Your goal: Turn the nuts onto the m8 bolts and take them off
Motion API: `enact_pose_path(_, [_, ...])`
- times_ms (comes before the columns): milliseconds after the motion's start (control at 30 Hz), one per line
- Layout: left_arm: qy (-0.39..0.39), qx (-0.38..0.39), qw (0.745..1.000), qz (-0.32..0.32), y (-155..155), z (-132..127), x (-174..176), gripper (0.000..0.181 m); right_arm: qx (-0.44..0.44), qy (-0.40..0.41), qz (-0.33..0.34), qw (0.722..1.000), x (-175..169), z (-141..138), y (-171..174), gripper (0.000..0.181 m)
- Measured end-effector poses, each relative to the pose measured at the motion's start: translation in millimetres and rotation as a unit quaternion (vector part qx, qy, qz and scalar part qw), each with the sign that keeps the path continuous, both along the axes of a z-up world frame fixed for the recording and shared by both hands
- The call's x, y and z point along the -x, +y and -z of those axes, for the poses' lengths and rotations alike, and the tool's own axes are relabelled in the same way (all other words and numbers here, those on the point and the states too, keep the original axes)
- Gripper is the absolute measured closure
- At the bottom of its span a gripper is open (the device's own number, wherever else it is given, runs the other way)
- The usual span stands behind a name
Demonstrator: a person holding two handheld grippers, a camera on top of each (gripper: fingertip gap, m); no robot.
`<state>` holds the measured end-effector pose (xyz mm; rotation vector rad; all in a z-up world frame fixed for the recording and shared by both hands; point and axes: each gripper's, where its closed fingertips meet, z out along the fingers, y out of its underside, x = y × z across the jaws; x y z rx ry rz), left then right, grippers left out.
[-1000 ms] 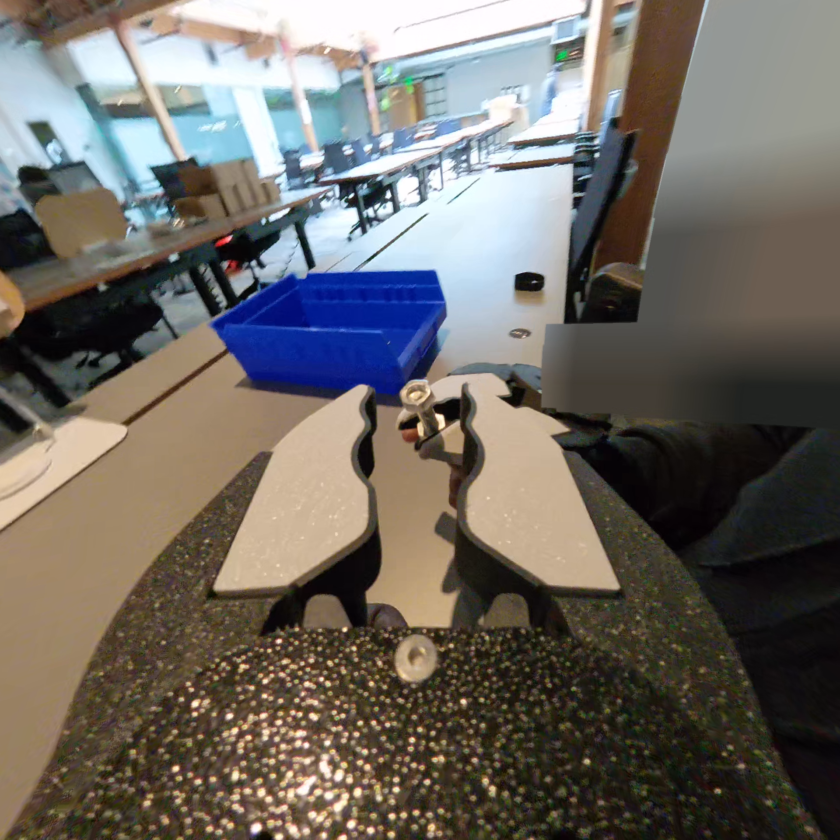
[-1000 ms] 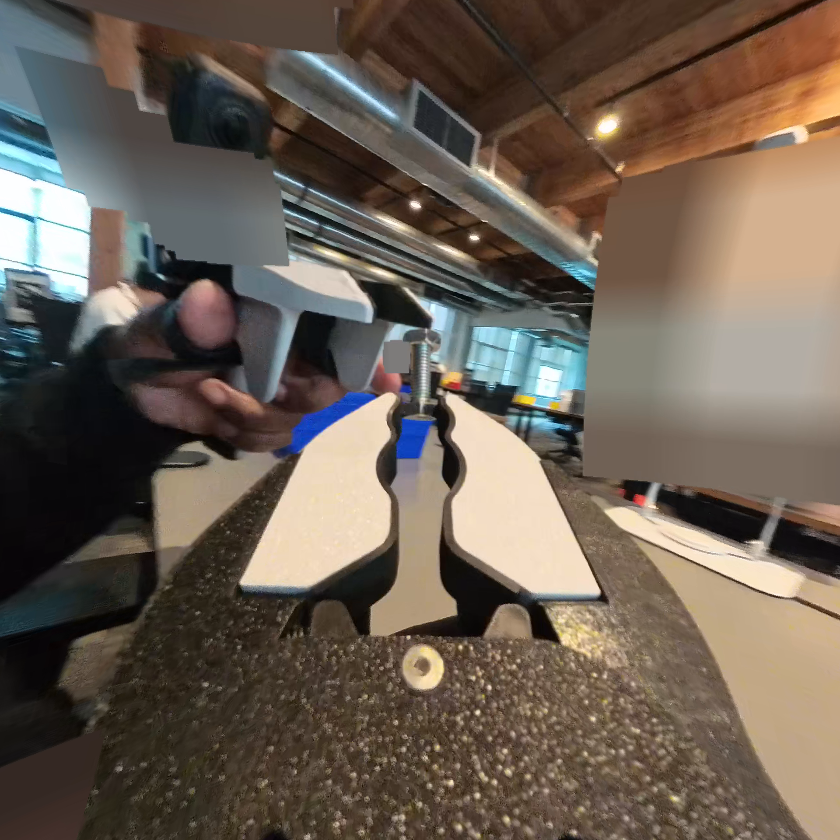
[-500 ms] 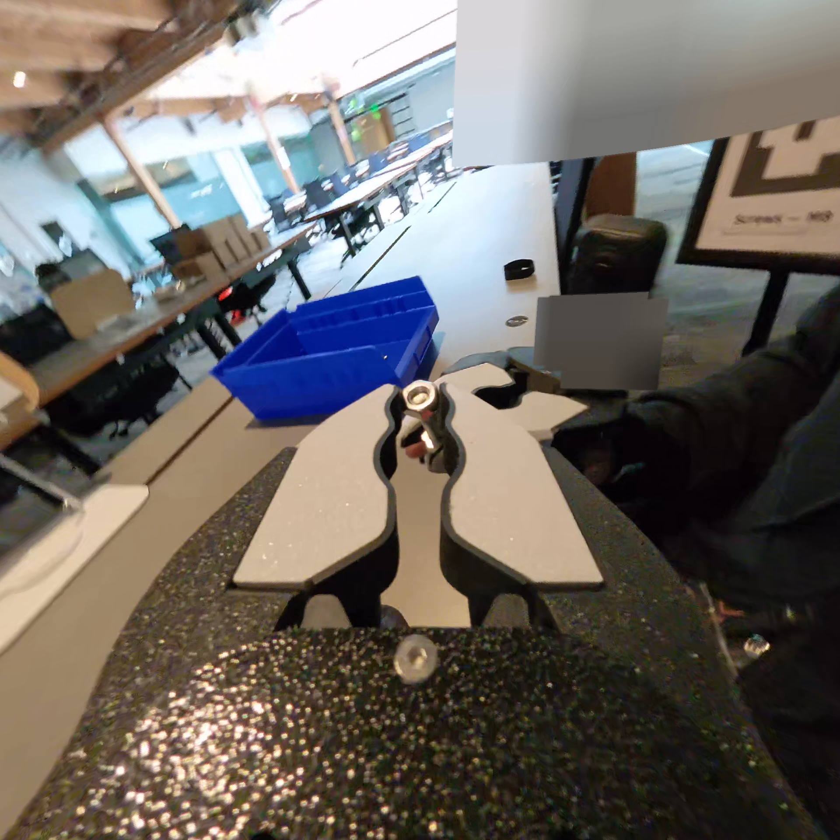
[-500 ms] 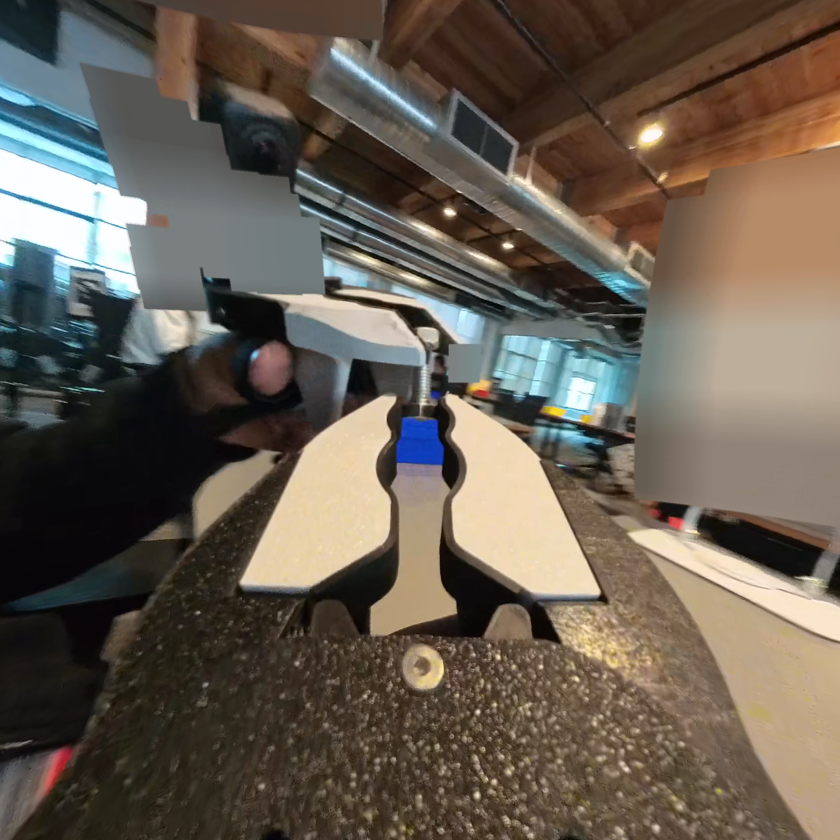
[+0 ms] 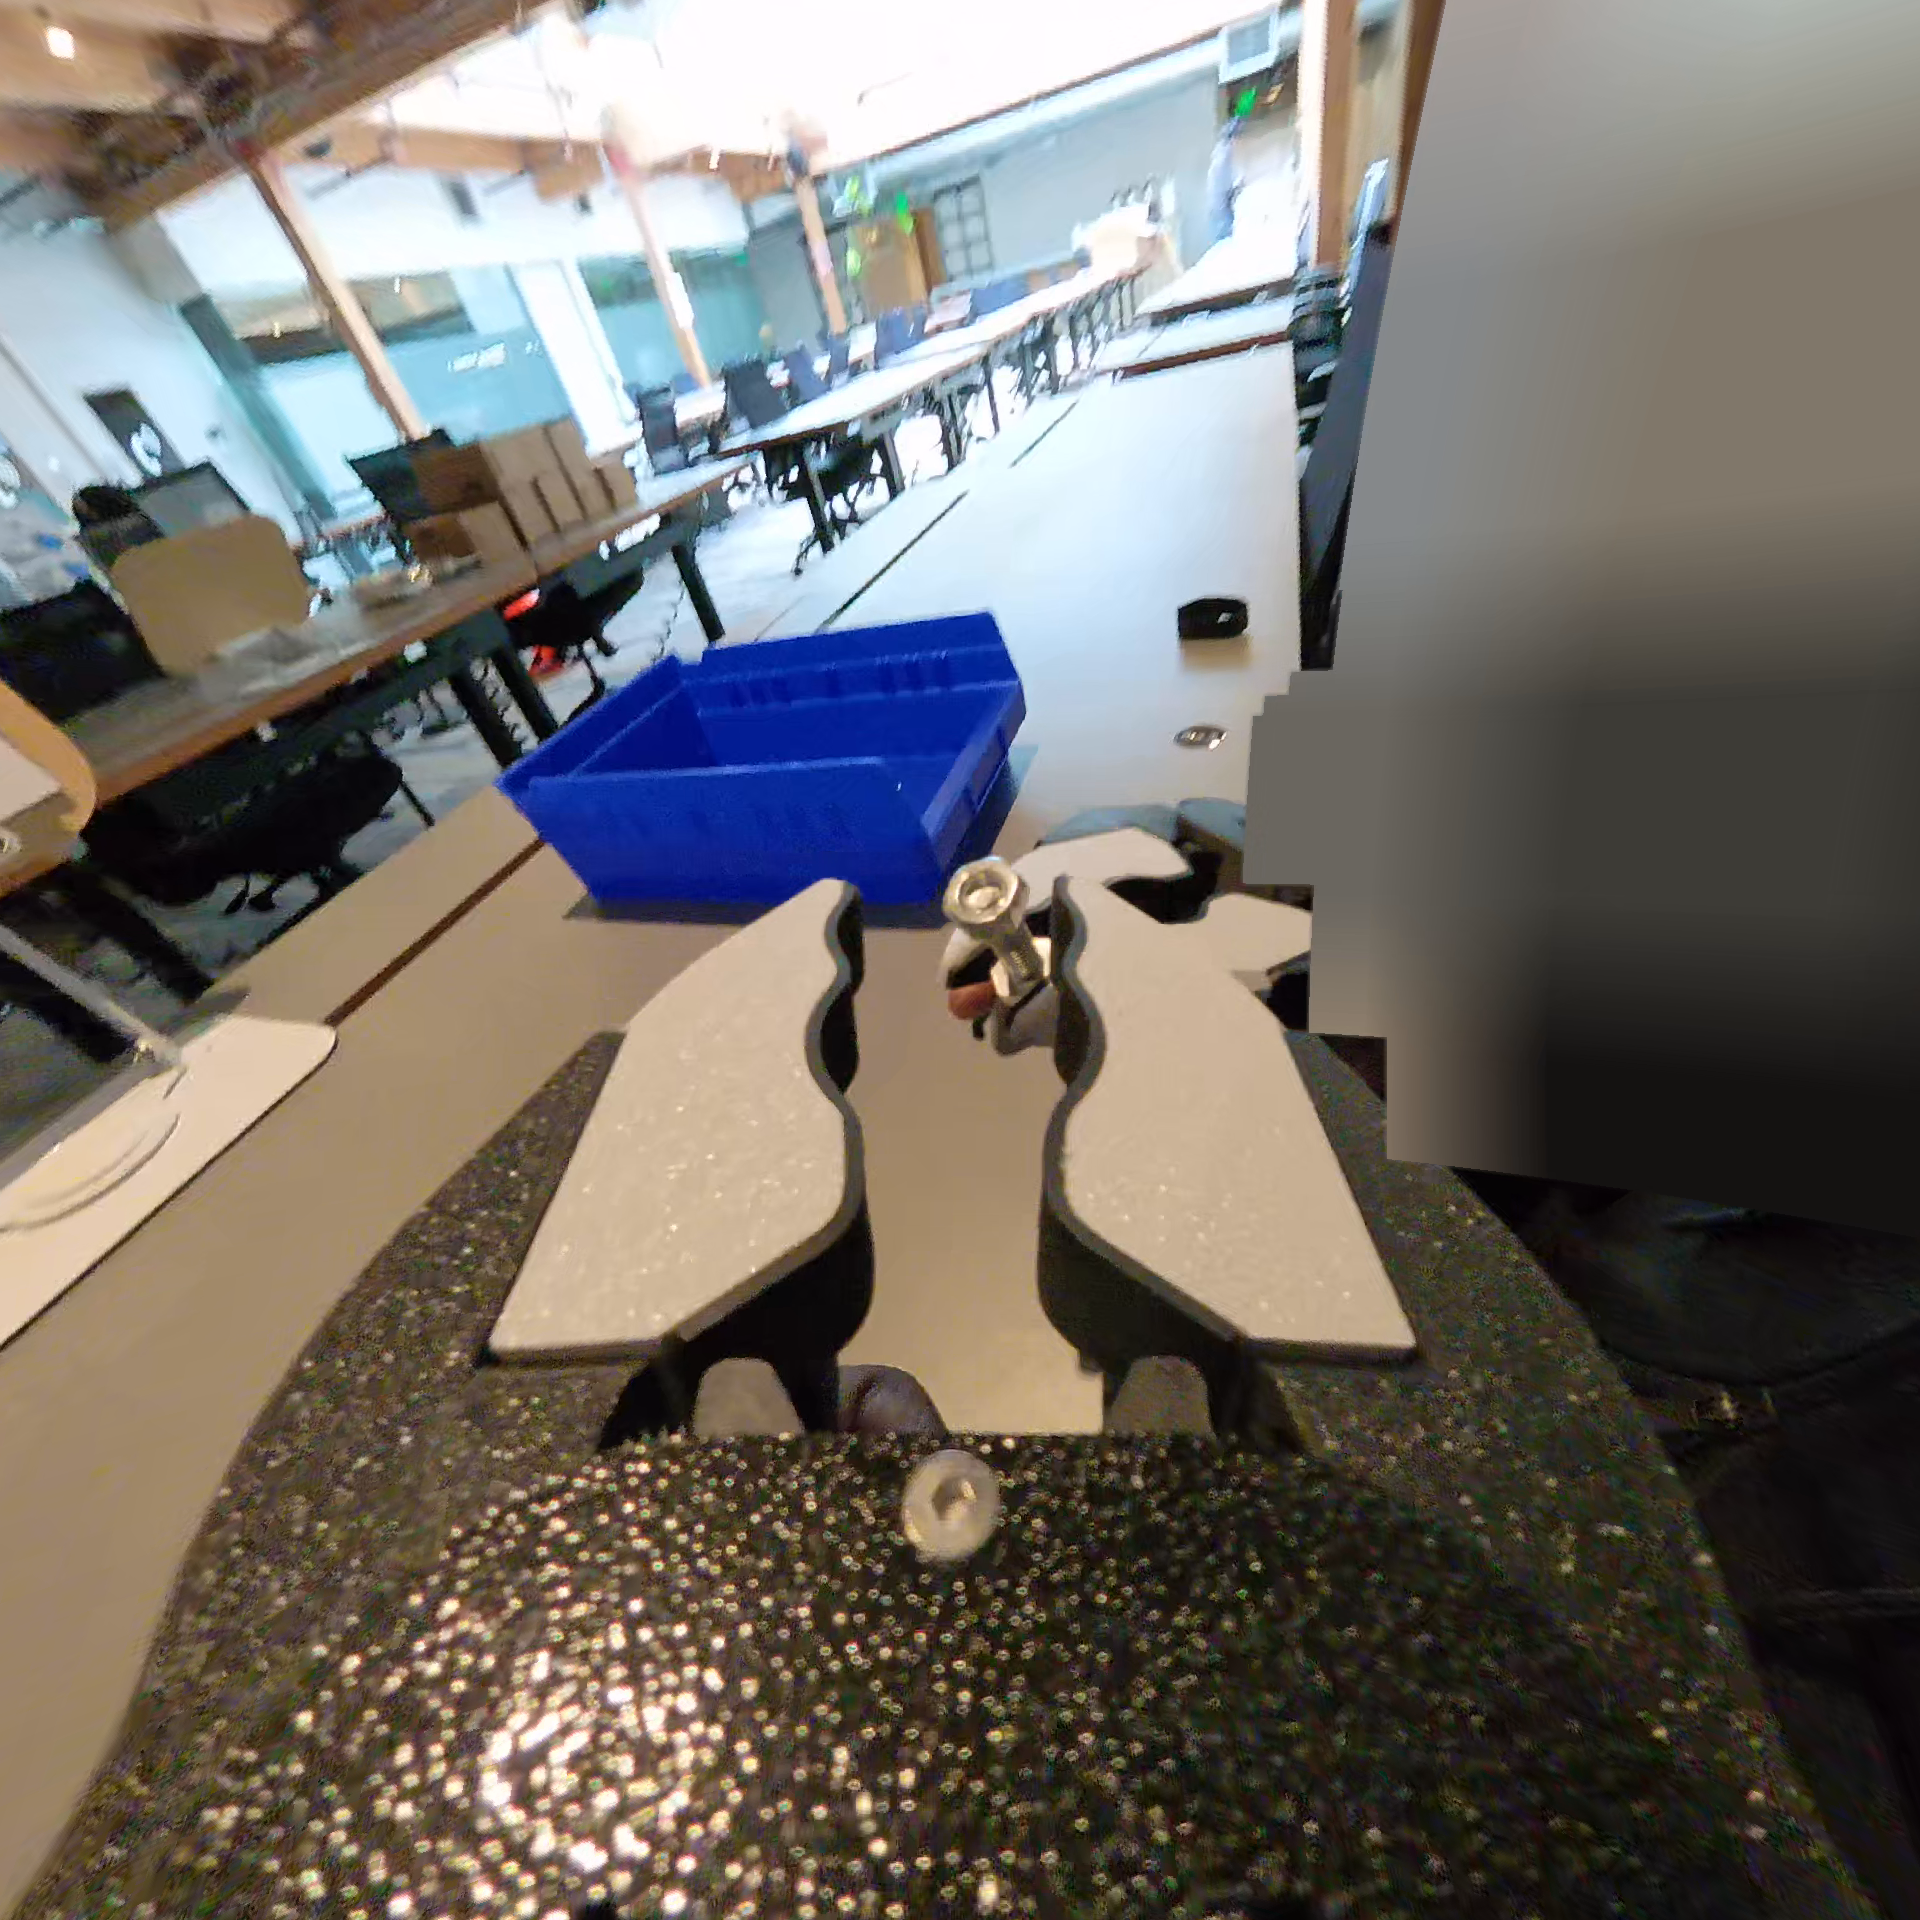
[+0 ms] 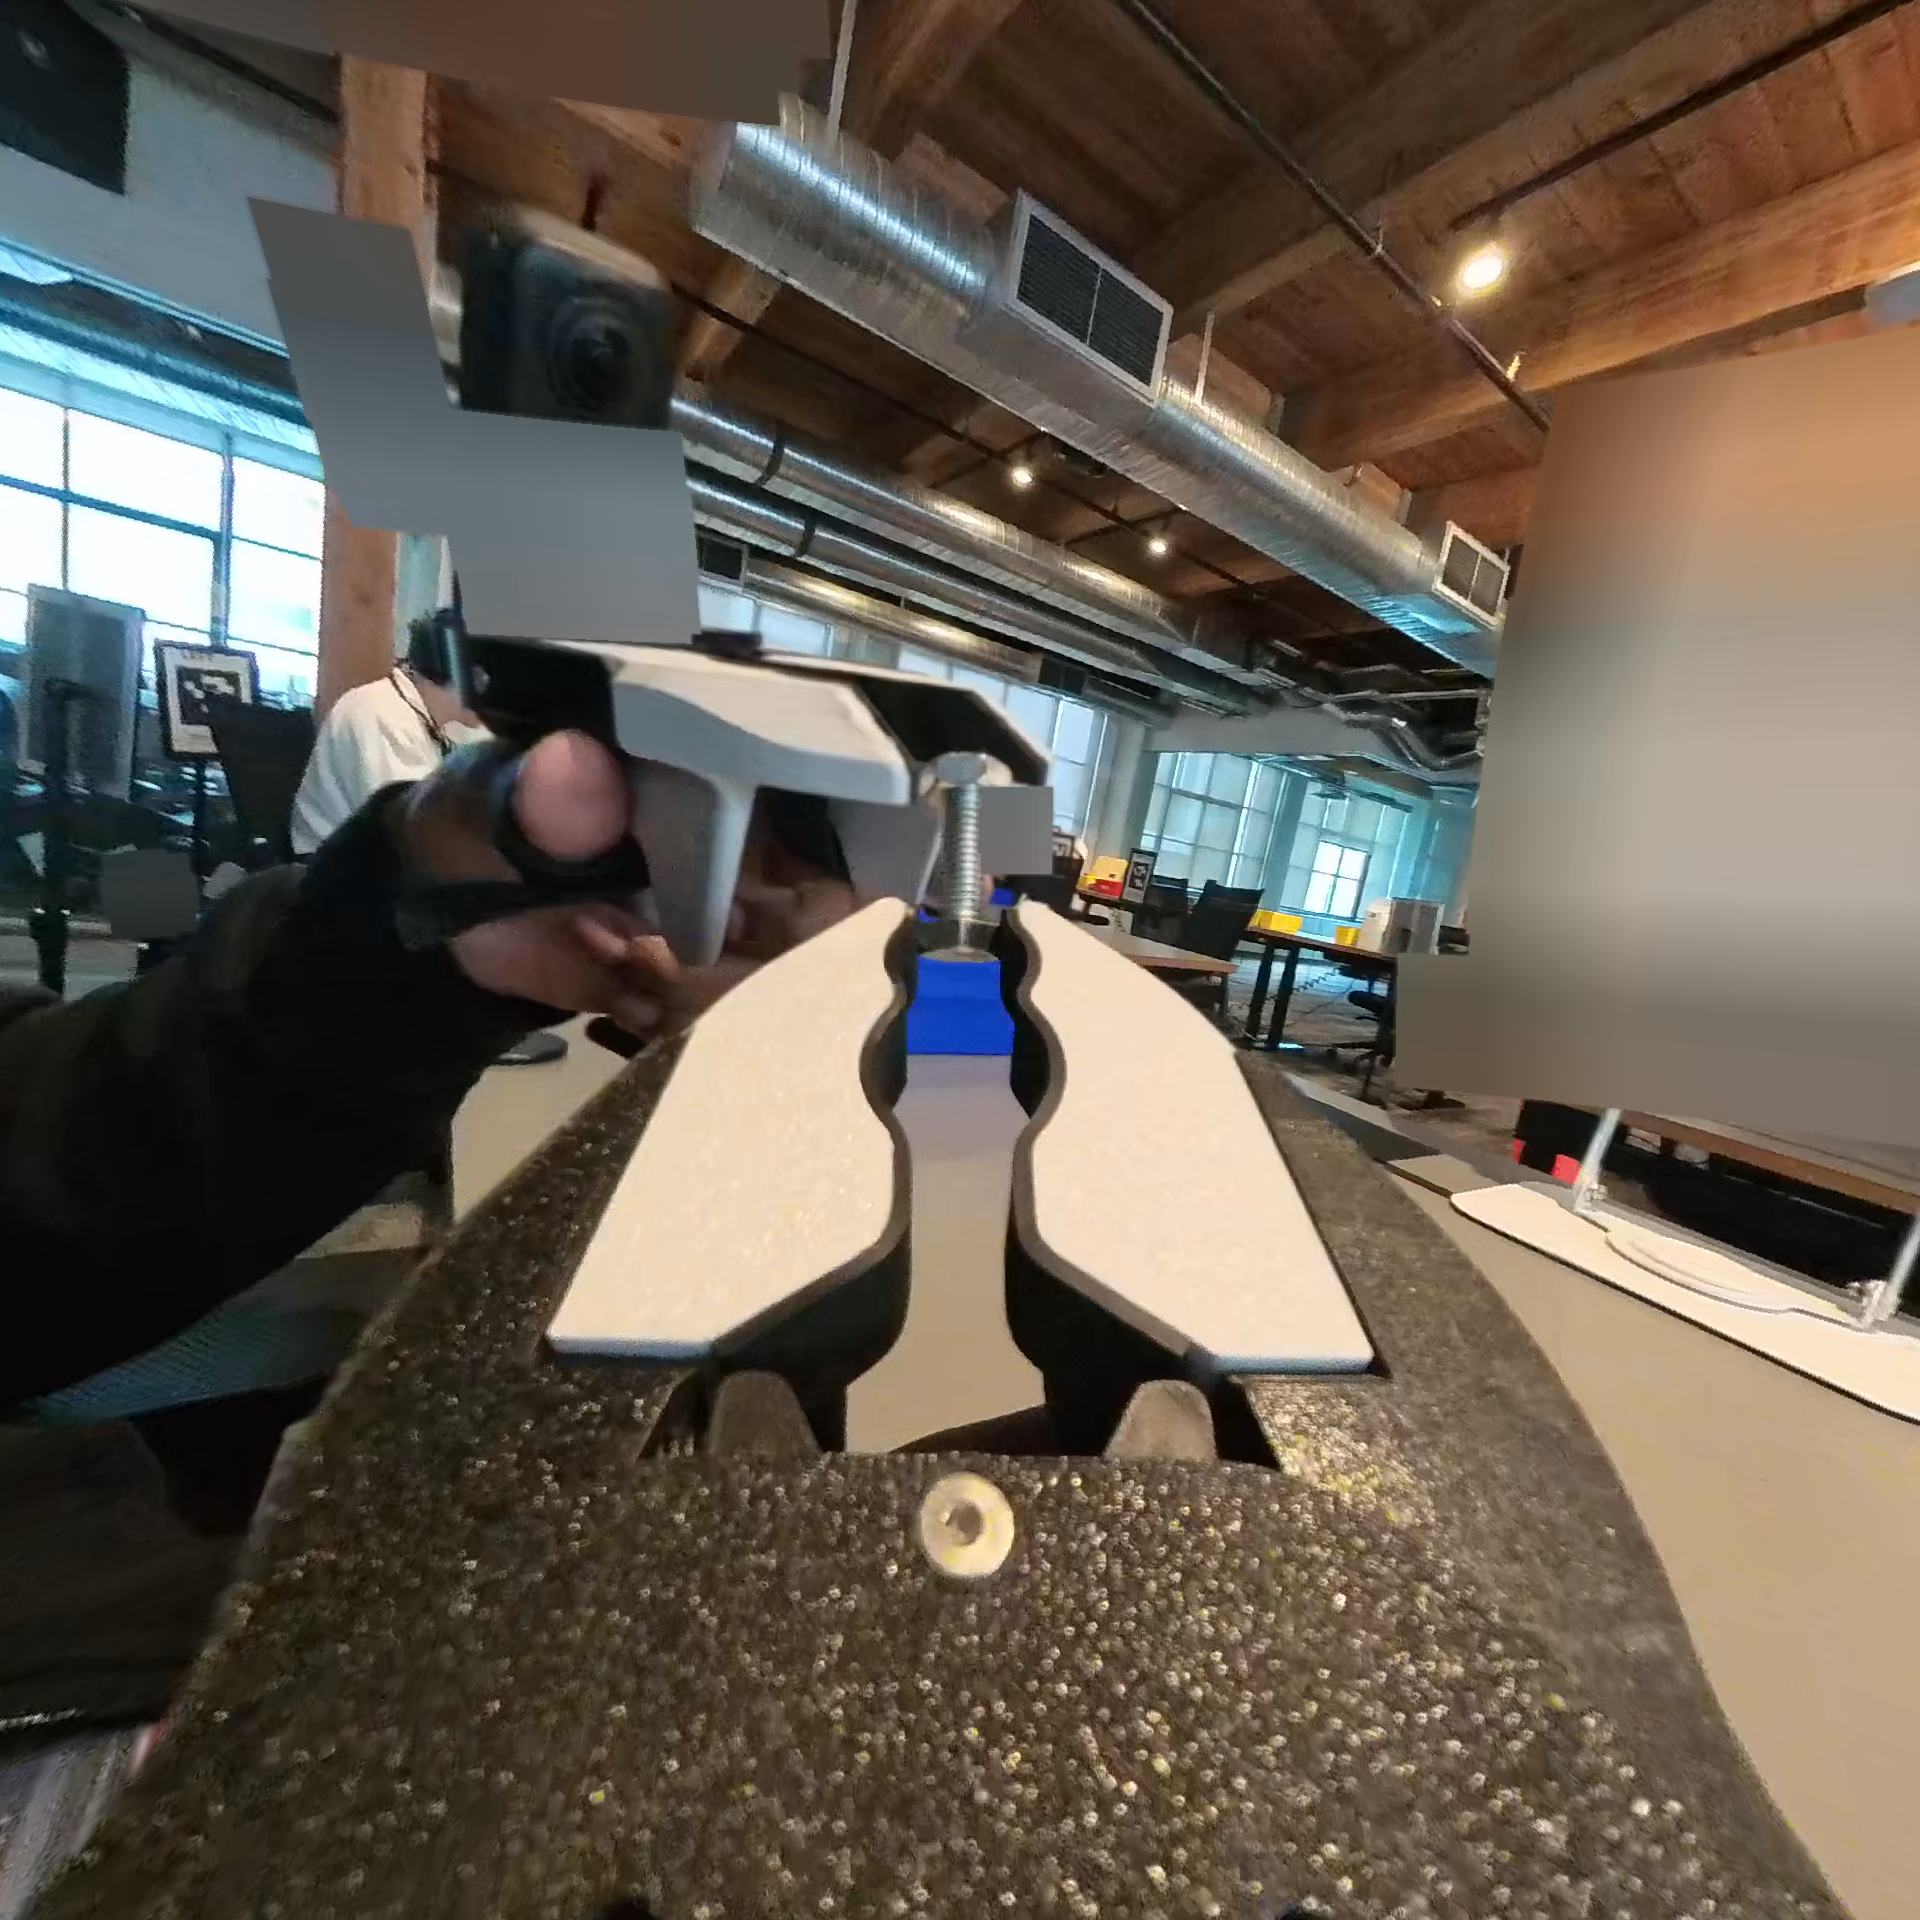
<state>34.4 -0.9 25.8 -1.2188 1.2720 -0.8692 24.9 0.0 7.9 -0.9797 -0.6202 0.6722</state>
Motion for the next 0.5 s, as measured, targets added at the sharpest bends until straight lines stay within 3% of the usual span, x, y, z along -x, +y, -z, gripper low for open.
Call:
enact_pose_path(200, [0.037,0.013,0.999,-0.016,-0.1,10.8,-2.8,0.166,-0.011,-0.036,0.024,0.999,9.9,5.9,-2.4,0.167])
enact_pose_path(300, [0.041,-0.038,0.998,-0.001,-2.2,10.9,-2.4,0.167,-0.007,-0.038,0.015,0.999,10.7,6.8,-2.3,0.167])
enact_pose_path(500, [-0.013,-0.162,0.980,0.112,-23.3,6.7,4.2,0.167,0.035,0.007,-0.146,0.989,18.6,3.0,-24.9,0.167])
